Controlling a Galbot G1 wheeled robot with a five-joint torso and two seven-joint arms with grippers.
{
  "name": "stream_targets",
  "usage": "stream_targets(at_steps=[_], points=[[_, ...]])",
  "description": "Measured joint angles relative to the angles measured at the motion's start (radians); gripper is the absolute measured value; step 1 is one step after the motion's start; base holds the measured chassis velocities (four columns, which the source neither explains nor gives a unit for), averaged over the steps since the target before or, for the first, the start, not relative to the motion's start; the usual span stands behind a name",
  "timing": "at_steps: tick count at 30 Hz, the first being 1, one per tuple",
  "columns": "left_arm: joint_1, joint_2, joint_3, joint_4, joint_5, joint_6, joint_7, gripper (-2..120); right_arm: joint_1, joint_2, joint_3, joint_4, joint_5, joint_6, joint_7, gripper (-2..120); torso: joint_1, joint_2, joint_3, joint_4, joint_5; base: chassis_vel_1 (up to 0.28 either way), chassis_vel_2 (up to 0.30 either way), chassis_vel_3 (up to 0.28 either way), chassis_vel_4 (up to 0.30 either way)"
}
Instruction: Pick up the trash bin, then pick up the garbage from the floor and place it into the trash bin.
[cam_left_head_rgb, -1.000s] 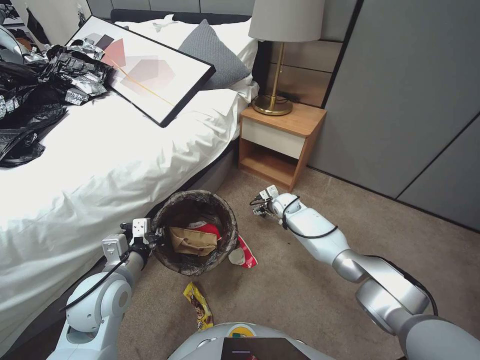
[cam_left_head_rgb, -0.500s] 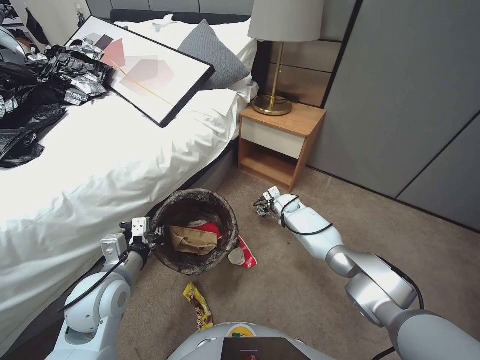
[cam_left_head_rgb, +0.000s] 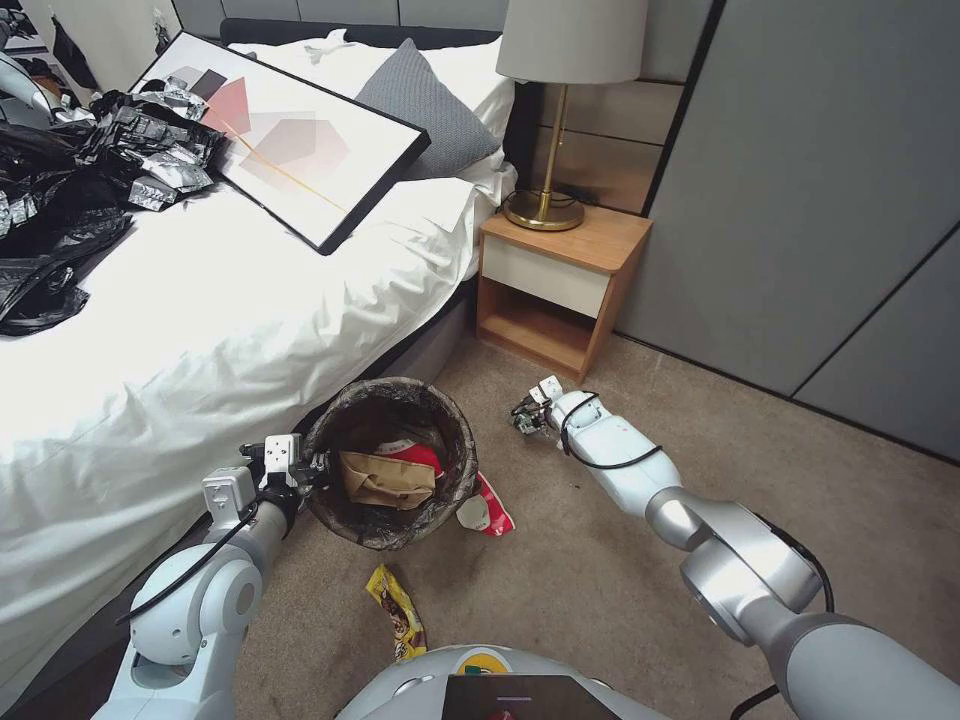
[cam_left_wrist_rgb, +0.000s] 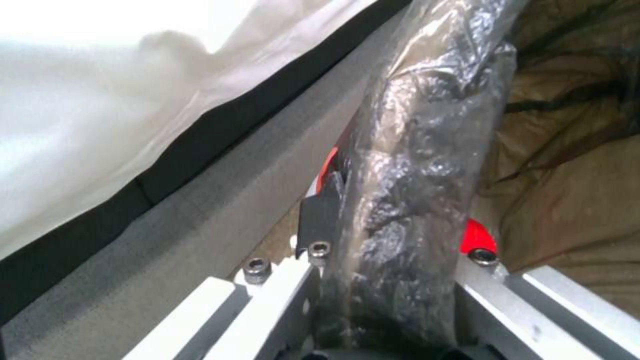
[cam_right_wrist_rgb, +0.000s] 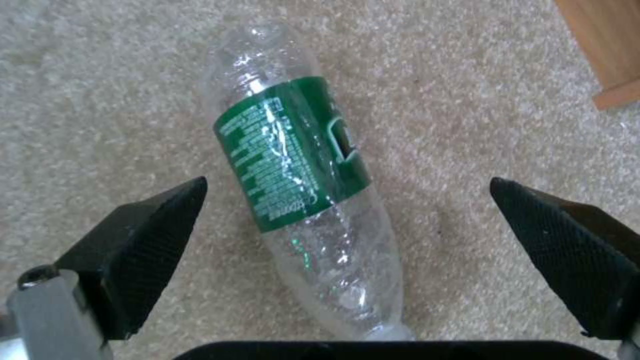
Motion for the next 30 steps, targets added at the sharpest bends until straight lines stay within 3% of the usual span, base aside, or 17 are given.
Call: stream_targets(at_steps=[30], points=[[-0.002,0.002,0.001,-0.002,0.000,0.000,-0.001,0,0.016,0.036,0.030,-0.070,-0.084,0.051,-0.027,100,0.000,0.000,0.000,-0.0002,0.0000,0.000,0.000,0.000,0.000]])
